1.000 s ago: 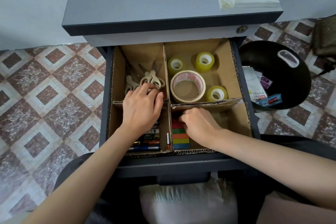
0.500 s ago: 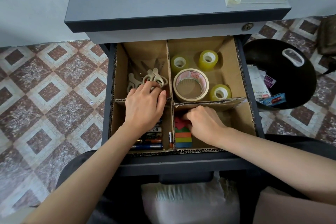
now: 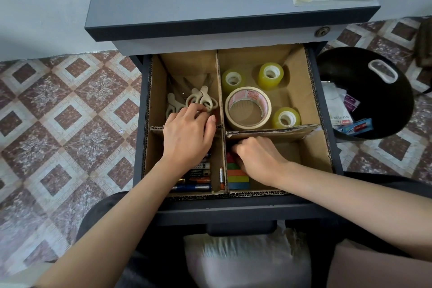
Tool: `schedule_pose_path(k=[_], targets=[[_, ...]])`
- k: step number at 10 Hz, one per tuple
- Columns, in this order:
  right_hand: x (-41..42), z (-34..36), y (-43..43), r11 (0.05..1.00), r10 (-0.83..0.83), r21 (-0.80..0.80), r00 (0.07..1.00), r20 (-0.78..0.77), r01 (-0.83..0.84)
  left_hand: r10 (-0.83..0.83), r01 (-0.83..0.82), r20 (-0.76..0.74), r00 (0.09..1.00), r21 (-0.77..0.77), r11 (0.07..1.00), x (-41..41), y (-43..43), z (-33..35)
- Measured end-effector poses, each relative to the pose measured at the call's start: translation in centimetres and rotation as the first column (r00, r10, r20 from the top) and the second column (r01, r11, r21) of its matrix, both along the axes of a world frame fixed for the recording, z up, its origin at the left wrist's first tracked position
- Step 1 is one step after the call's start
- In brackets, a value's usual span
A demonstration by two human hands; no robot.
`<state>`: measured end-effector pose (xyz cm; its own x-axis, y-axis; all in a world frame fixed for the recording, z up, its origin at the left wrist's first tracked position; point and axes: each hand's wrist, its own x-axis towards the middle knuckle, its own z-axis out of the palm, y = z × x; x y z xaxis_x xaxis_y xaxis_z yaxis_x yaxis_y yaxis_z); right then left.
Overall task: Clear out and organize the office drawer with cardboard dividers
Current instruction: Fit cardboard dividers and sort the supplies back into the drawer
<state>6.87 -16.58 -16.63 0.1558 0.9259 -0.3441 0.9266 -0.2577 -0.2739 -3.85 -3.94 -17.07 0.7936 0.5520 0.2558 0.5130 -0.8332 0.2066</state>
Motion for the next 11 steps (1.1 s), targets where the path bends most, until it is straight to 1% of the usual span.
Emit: schedule_pose_path(k=[2, 6, 8, 9, 10, 11], targets=[[0.3, -0.4, -0.2, 0.999, -0.051, 0.015, 0.996, -0.074, 0.052, 0.000, 0.000, 0.001, 1.000, 0.006, 1.000, 0.0, 0.0, 0.0], [0.3, -0.2, -0.1, 0.999, -0.033, 0.027, 0.996, -0.085, 0.035, -0.001, 0.001, 0.000, 1.000, 0.025, 1.000, 0.0, 0.0, -0.1], [0.5, -0.1, -0.5, 0.998, -0.051, 0.033, 0.993, -0.103, 0.055, -0.002, 0.002, 0.008, 1.000, 0.030, 1.000, 0.0, 0.0, -0.1], [1.0, -0.1, -1.5, 0.993, -0.098, 0.051, 0.984, -0.147, 0.107, -0.004, 0.004, 0.011, 1.000, 0.032, 0.999, 0.0, 0.0, -0.1], [1.8, 0.2, -2.7, 0.974, -0.174, 0.102, 0.957, -0.230, 0.202, -0.003, 0.003, 0.011, 1.000, 0.024, 1.000, 0.0, -0.1, -0.2], [2.3, 0.3, -3.5, 0.956, -0.257, 0.076, 0.933, -0.252, 0.284, 0.000, 0.000, 0.011, 1.000, 0.023, 1.000, 0.0, 0.0, -0.1]])
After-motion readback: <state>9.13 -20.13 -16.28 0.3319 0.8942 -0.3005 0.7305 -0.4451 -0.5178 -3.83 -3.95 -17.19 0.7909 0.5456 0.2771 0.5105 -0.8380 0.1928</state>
